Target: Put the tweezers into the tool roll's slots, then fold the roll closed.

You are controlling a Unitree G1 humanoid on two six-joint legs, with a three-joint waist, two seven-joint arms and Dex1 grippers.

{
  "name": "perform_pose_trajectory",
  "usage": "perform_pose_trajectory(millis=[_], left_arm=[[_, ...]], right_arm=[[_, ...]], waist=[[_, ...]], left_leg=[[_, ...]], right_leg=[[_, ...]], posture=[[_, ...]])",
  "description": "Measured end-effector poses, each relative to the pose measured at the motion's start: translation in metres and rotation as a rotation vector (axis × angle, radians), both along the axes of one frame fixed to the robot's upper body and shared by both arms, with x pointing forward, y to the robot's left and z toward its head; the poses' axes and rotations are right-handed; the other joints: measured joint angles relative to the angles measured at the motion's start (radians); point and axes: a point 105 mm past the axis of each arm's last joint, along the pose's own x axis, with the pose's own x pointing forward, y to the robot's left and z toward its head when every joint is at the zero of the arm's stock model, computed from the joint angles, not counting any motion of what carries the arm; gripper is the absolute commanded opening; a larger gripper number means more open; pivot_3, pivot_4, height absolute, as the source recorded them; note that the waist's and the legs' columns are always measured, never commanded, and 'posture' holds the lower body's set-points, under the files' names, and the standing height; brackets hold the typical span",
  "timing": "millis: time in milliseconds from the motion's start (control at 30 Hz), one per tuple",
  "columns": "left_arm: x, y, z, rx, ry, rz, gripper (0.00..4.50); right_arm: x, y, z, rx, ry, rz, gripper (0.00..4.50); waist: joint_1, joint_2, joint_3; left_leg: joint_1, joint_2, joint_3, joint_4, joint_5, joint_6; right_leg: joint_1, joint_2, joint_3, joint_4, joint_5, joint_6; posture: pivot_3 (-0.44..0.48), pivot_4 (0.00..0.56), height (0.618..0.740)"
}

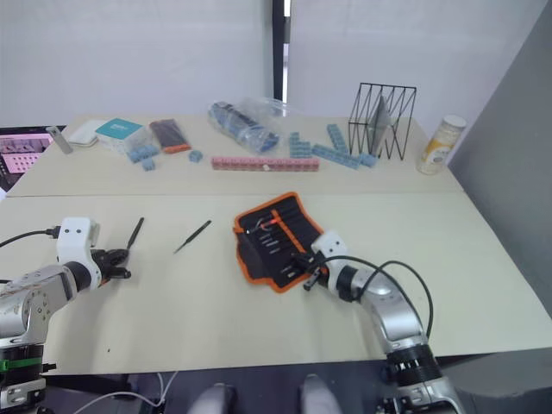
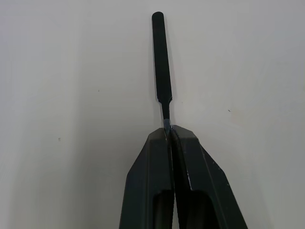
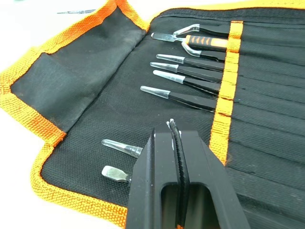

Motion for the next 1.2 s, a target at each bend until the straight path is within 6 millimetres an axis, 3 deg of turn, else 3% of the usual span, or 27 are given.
perform_pose_trajectory(millis=[233,400,533,700,1200], left_arm=[[0.002,-0.007,0.01,0.018,-0.05,-0.009,0.02],[0.008,-0.019,0.035,0.061,-0.173,-0.075,0.02],[0.01,-0.051,0.058,0.164,-0.272,-0.285,0.02],[0.012,-0.091,0.066,0.266,-0.322,-0.53,0.02],[0.003,-0.181,0.073,0.234,-0.099,-1.138,0.02]], right_arm=[[-0.001,0.0,0.0,-0.002,0.003,0.01,0.0],[-0.001,0.0,0.0,-0.006,0.004,0.013,0.0],[-0.001,-0.001,0.0,-0.008,0.002,0.01,0.0],[-0.002,-0.004,0.0,-0.014,-0.01,-0.02,0.0],[-0.006,-0.008,-0.002,-0.011,-0.038,-0.12,0.0]], waist=[[0.0,0.0,0.0],[0.001,0.0,0.0],[0.002,0.0,0.0],[0.001,0.0,0.0],[0.001,0.0,0.0]], left_leg=[[0.0,0.0,0.0,0.0,0.0,0.0],[0.0,0.0,0.0,0.0,0.0,0.0],[-0.001,0.0,0.0,0.0,0.0,0.0],[-0.001,0.0,0.0,0.0,0.0,0.0],[-0.002,0.0,0.0,0.0,0.0,0.0]], right_leg=[[0.0,0.0,0.0,0.0,0.0,0.0],[0.0,0.0,0.0,0.0,0.0,0.0],[0.0,0.0,0.0,-0.001,0.0,0.0],[0.0,0.0,0.0,-0.001,0.0,0.0],[0.0,0.0,0.0,-0.001,-0.001,0.0]], posture=[[0.0,0.15,0.737],[0.0,0.15,0.737],[0.0,0.15,0.737],[0.0,0.15,0.737],[0.0,0.15,0.737]])
